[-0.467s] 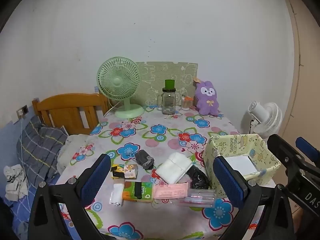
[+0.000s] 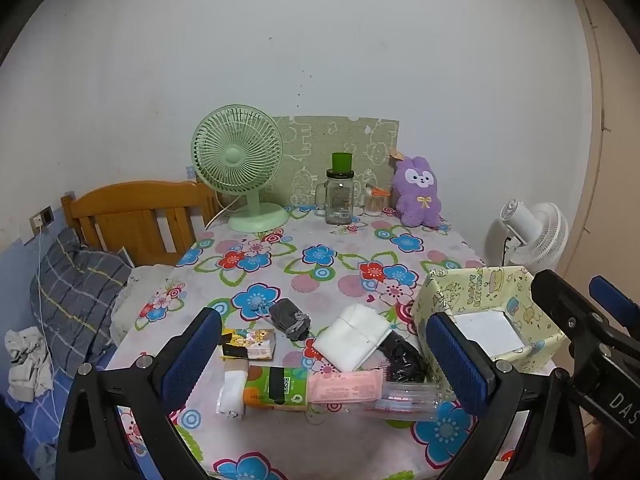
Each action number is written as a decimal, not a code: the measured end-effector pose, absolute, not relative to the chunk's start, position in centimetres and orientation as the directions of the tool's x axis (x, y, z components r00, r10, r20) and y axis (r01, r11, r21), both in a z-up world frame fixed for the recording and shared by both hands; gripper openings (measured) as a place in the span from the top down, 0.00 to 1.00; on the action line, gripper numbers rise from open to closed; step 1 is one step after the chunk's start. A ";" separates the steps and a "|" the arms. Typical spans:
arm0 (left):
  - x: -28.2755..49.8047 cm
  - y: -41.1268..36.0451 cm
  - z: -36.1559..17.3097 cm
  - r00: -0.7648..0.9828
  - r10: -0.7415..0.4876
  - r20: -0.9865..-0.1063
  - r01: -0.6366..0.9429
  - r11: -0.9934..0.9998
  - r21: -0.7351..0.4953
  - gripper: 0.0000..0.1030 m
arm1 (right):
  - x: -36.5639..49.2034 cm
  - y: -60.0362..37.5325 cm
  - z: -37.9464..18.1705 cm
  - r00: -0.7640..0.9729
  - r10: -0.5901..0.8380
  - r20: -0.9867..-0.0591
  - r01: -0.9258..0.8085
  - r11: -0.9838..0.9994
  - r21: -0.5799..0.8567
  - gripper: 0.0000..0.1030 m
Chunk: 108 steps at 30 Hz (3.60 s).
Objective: Organize soft objects
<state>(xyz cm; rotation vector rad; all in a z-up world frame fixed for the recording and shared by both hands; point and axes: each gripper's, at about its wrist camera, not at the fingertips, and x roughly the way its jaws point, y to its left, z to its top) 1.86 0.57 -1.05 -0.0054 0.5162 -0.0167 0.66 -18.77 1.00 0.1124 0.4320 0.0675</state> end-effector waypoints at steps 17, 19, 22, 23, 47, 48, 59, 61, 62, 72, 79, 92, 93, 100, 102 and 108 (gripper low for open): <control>2.3 1.2 -1.5 0.877 -0.029 -0.480 0.006 0.999 -0.050 0.00 | 1.0 -19.3 0.3 0.905 0.062 -0.420 -0.009 0.992 0.126 0.03; 2.3 1.3 -1.6 0.875 -0.028 -0.483 0.005 0.999 -0.049 0.00 | 1.0 -19.2 0.2 0.903 0.059 -0.426 -0.008 0.993 0.120 0.03; 2.4 1.4 -1.6 0.873 -0.029 -0.487 0.005 0.999 -0.051 0.00 | 1.1 -19.0 0.1 0.900 0.059 -0.432 -0.010 0.993 0.116 0.03; 2.4 1.4 -1.6 0.873 -0.030 -0.487 0.005 0.999 -0.052 0.00 | 1.1 -19.0 0.1 0.900 0.059 -0.433 -0.011 0.993 0.114 0.03; 2.5 1.2 -1.6 0.875 -0.032 -0.484 0.006 0.999 -0.054 0.00 | 0.8 -19.1 0.0 0.906 0.041 -0.422 0.004 0.994 0.106 0.03; 2.5 1.2 -1.6 0.876 -0.032 -0.481 0.007 0.999 -0.054 0.00 | 0.8 -19.1 0.0 0.906 0.041 -0.422 0.004 0.994 0.107 0.03; 2.2 0.8 -1.7 0.879 -0.027 -0.477 0.011 0.999 -0.037 0.00 | 0.4 -19.4 -0.1 0.908 0.025 -0.418 0.021 0.994 0.103 0.04; 2.1 0.8 -1.8 0.880 -0.026 -0.475 0.011 0.999 -0.033 0.00 | 0.3 -19.4 0.0 0.909 0.021 -0.417 0.024 0.994 0.102 0.04; 2.1 0.8 -1.9 0.879 -0.028 -0.475 0.013 0.999 -0.034 0.00 | 0.3 -19.4 0.0 0.909 0.022 -0.417 0.024 0.994 0.103 0.04; 2.6 1.4 -2.7 0.867 -0.052 -0.495 0.031 0.998 -0.050 0.01 | 1.0 -18.9 -0.6 0.899 0.043 -0.435 0.006 0.994 0.110 0.09; 3.0 1.6 -3.5 0.865 -0.054 -0.499 0.037 0.998 -0.044 0.02 | 1.6 -18.1 -1.3 0.893 0.060 -0.446 -0.010 0.993 0.114 0.09; 3.6 2.5 -5.7 0.851 -0.042 -0.523 0.042 0.999 -0.012 0.04 | 2.2 -16.2 -3.4 0.875 0.099 -0.474 -0.057 0.993 0.103 0.09; 3.7 2.6 -6.0 0.847 -0.042 -0.530 0.043 0.999 -0.010 0.04 | 2.2 -16.0 -3.7 0.873 0.103 -0.477 -0.061 0.993 0.104 0.09; 4.3 3.3 -7.9 0.816 -0.033 -0.577 0.040 0.999 -0.001 0.05 | 2.6 -14.8 -5.7 0.847 0.137 -0.513 -0.090 0.989 0.116 0.12; 4.4 3.5 -8.5 0.808 -0.034 -0.589 0.040 0.999 -0.002 0.05 | 2.7 -14.4 -6.3 0.841 0.144 -0.521 -0.097 0.988 0.118 0.12; 5.0 4.2 -10.2 0.780 -0.034 -0.625 0.035 0.999 -0.011 0.06 | 3.2 -13.2 -7.8 0.820 0.169 -0.547 -0.122 0.985 0.121 0.13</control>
